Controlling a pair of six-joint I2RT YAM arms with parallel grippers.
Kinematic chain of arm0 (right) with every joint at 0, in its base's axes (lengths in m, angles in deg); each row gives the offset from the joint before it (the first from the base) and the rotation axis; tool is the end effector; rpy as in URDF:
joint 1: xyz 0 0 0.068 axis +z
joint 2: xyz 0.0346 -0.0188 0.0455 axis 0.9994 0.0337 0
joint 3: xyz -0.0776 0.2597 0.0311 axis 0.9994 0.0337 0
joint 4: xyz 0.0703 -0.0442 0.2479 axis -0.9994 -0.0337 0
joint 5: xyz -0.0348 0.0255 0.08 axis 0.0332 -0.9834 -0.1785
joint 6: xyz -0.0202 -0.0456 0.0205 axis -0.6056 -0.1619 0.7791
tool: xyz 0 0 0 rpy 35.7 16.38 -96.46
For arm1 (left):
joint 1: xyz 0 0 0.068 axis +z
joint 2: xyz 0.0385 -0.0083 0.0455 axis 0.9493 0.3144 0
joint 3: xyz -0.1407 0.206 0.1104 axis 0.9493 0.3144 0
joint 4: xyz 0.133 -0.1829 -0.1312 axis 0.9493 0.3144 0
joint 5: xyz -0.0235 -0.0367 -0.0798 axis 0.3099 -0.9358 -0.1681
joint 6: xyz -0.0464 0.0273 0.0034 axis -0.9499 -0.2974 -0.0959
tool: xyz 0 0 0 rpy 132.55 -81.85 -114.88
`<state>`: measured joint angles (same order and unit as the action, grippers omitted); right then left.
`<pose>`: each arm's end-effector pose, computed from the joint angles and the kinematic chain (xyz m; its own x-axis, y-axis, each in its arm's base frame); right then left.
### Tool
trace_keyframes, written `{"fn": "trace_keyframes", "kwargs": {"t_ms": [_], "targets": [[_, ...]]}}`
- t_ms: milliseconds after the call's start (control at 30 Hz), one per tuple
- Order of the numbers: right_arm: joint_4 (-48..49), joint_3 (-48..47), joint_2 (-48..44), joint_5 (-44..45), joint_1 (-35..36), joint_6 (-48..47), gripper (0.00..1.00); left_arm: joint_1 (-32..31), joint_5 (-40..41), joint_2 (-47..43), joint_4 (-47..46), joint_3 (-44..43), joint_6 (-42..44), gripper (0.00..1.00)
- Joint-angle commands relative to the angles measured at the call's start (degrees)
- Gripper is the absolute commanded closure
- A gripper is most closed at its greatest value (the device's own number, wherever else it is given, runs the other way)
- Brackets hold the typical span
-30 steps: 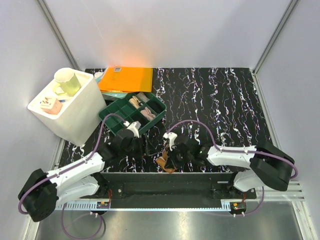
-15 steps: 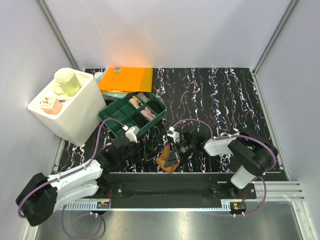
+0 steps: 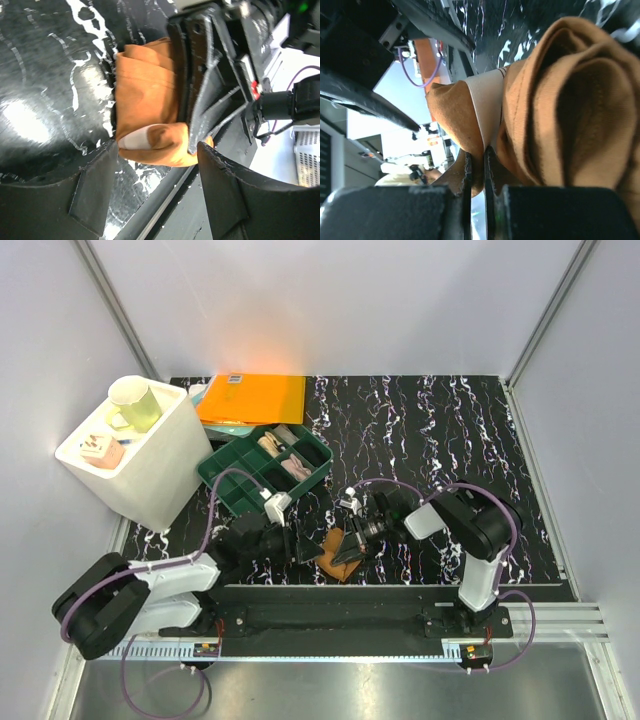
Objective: Roll the underwear
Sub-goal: Roll the underwear to the center of the board.
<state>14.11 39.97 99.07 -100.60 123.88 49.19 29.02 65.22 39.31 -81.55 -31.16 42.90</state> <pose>0.2108 0.1912 0.0858 -0.9349 -0.3217 -0.1496 -0.2399 0.2625 0.9346 0.1359 -0.1411 0.1427 -0.8252 -0.1220 -0.5515 0.3988 0.5656 -0.7218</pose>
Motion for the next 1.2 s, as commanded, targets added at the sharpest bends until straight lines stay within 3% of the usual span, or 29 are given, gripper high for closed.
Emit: {"fn": "trace_keyframes", "kwargs": {"t_ms": [0,267,500,633,667,767,800,867,900,933,1067,1167], "targets": [[2.5,-1.9,2.6,-0.5,-1.9,1.1,1.0,0.0,-3.5,4.1,-10.0,-0.7,1.7,0.33],[2.4,-3.2,5.5,-2.3,-2.7,1.3,1.0,0.0,-5.3,13.7,-21.3,-0.1,-1.1,0.39],[1.4,-3.7,7.1,-2.8,-2.9,0.7,1.0,-0.1,-5.0,17.5,-25.6,-0.5,-1.7,0.44],[1.3,-3.9,7.1,-2.5,-2.9,0.8,1.0,-0.1,-4.8,18.7,-26.4,-0.4,-1.5,0.66],[1.0,-3.9,6.8,-2.4,-3.0,0.7,1.0,-0.1,-5.0,18.9,-26.5,-0.4,-1.5,0.79],[-1.5,-3.7,4.6,-1.3,-3.6,0.1,0.84,-0.1,-5.3,20.0,-25.5,-0.8,-1.4,1.0],[-2.9,-3.7,2.9,-0.8,-3.8,-0.8,0.69,0.0,-5.5,20.2,-24.4,-1.1,-1.5,1.0],[-10.0,-4.7,1.0,1.9,-4.3,-4.1,0.59,-0.1,-5.5,20.9,-22.9,-1.7,-1.4,1.0],[-13.3,-5.3,-1.2,3.0,-4.3,-5.4,0.42,0.0,-5.4,21.1,-20.6,-2.0,-1.3,1.0],[-16.7,-5.9,-2.5,6.0,-4.4,-7.0,0.36,0.0,-5.1,21.3,-19.0,-2.3,-1.1,1.0],[-30.4,-7.5,-10.1,15.9,-4.6,-10.1,0.25,0.0,-3.4,21.2,-12.6,-4.1,-0.7,1.0],[-34.0,-6.6,-17.0,23.1,-4.6,-8.3,0.21,0.0,-3.0,21.2,-10.1,-4.5,-0.6,1.0]]}}
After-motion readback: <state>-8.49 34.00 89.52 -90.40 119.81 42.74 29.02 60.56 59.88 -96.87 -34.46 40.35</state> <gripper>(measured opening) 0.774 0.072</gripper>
